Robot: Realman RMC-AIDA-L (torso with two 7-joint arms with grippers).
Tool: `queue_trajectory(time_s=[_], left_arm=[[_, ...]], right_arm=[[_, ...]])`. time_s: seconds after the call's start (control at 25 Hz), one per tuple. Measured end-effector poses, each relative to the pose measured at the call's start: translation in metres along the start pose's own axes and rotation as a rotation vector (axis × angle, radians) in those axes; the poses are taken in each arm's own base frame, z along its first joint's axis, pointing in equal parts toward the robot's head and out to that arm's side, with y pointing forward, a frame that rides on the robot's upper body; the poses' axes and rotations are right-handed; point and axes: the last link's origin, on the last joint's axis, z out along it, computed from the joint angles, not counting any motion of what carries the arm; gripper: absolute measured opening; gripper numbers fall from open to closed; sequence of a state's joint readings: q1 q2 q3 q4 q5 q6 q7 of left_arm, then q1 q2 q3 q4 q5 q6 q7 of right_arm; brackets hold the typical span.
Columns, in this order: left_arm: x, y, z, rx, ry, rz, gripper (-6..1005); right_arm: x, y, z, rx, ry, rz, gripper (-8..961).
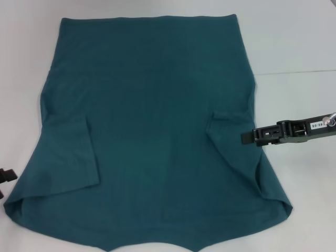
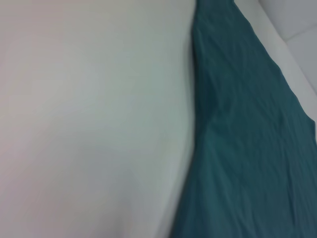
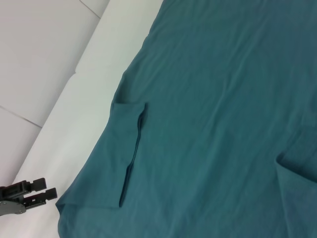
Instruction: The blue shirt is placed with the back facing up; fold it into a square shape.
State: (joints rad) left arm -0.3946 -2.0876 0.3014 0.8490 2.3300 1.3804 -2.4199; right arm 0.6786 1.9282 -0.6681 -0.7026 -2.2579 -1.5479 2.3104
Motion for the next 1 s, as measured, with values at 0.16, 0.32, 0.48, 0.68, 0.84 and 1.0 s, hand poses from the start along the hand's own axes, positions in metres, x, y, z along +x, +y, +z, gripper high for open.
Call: queue_trajectory(time_s=[0.16,0.32,0.48,0.68,0.84,1.0], left_arm=[[-0.001,-0.006,-0.004,0.012,0.013,-0.014,736],[-0.004,-0.009,-0.005,0.02,0.017,-0.023,736],[-0.007,-0.01,-0.004,0.02,0.012,-0.026,736],[-0.009,-0.011,-0.002,0.019,0.005,-0.031,737],[-0.01,-0.011,-0.002,0.019,-0.001,-0.027,737],[-0.011,-0.012,-0.001,0.027,-0.012,-0.021,736]], right_arm=[[0.0,0.0,0.0,0.0,-0.001,0.001,766],[0.0,0.0,0.0,0.0,0.0,-0.001,766],[-0.001,0.001,0.0,-0.001,0.0,-0.002,766],[-0.001,0.001,0.0,-0.001,0.001,-0.003,766],[-0.001,0.001,0.0,-0.001,0.001,-0.003,766],[-0.001,0.001,0.0,-0.001,-0.001,-0.004,765]])
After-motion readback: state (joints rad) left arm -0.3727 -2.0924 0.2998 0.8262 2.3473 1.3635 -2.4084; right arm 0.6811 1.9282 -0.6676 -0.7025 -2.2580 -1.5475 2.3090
